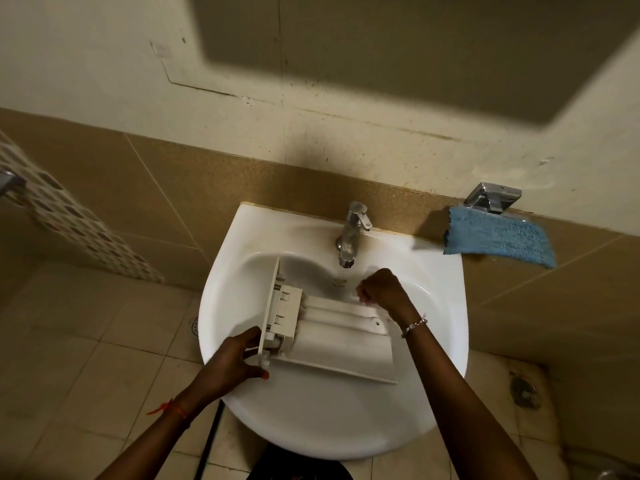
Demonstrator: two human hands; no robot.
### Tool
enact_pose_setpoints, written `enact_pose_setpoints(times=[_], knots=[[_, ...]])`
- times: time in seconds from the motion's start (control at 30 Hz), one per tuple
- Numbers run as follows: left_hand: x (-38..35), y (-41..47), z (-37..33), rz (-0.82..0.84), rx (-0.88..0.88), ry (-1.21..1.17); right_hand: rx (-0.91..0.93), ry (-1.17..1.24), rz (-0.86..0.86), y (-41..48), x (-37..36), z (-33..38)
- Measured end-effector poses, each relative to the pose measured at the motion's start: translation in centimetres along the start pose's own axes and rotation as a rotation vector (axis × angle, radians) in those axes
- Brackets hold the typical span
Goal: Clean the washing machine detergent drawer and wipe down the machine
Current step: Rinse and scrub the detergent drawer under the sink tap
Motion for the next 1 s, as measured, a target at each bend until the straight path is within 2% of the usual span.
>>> enact_pose_setpoints(times=[0.07, 0.13, 0.2, 0.33, 0.43, 0.5, 0.57, 0.63, 0.7, 0.77, 0.83, 0.93, 1.0], knots=[[0.1, 0.0, -0.1, -0.008, -0.004, 0.003, -0.004, 0.269, 0.026, 0.1, -1.3, 0.7], [0.2, -0.1, -0.4, -0.017, -0.009, 0.01, -0.108, 0.737, 0.173, 0.2, -2.7, 1.1], [0.1, -0.1, -0.3, -0.017, -0.014, 0.005, -0.201, 1.103, 0.302, 0.0, -3.4, 1.1], [0.1, 0.0, 0.1, 0.0, -0.001, 0.018, -0.186, 1.349, 0.391, -0.2, -3.5, 0.9], [0.1, 0.1, 0.6, 0.002, 0.019, 0.012, -0.132, 1.308, 0.466, -0.6, -4.2, 2.0], [0.2, 0.1, 0.6, 0.002, 0.022, 0.019, -0.099, 1.145, 0.543, -1.2, -4.9, 3.1], [0.2, 0.1, 0.6, 0.004, 0.014, 0.028, -0.039, 0.882, 0.572, -1.7, -5.4, 3.6], [0.2, 0.1, 0.6, 0.003, 0.007, 0.025, 0.027, 0.527, 0.455, -2.0, -5.0, 3.3], [0.1, 0.0, 0.5, 0.0, 0.008, 0.008, 0.054, 0.166, 0.242, -1.6, -3.8, 2.3], [0.1, 0.0, 0.6, -0.002, 0.006, -0.002, 0.041, -0.068, 0.069, -1.1, -2.3, 1.3], [0.1, 0.0, 0.5, 0.005, 0.01, 0.009, 0.0, 0.027, 0.03, -0.8, -1.3, 0.9], [0.4, 0.1, 0.4, 0.026, 0.033, 0.017, -0.054, 0.521, 0.13, -0.6, -0.9, 1.4], [0.7, 0.2, 0.3, 0.046, 0.049, 0.005, -0.089, 0.883, 0.273, -0.5, -1.5, 2.2]])
Point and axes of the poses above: each hand's wrist, its own y-axis towards the middle knuckle, its own x-axis out of the back of the hand, z = x × y, the point moved 3 cm from there along y, towards the middle knuckle, and after that the axes turned 12 degrees about -y, right-handed, at the moved point
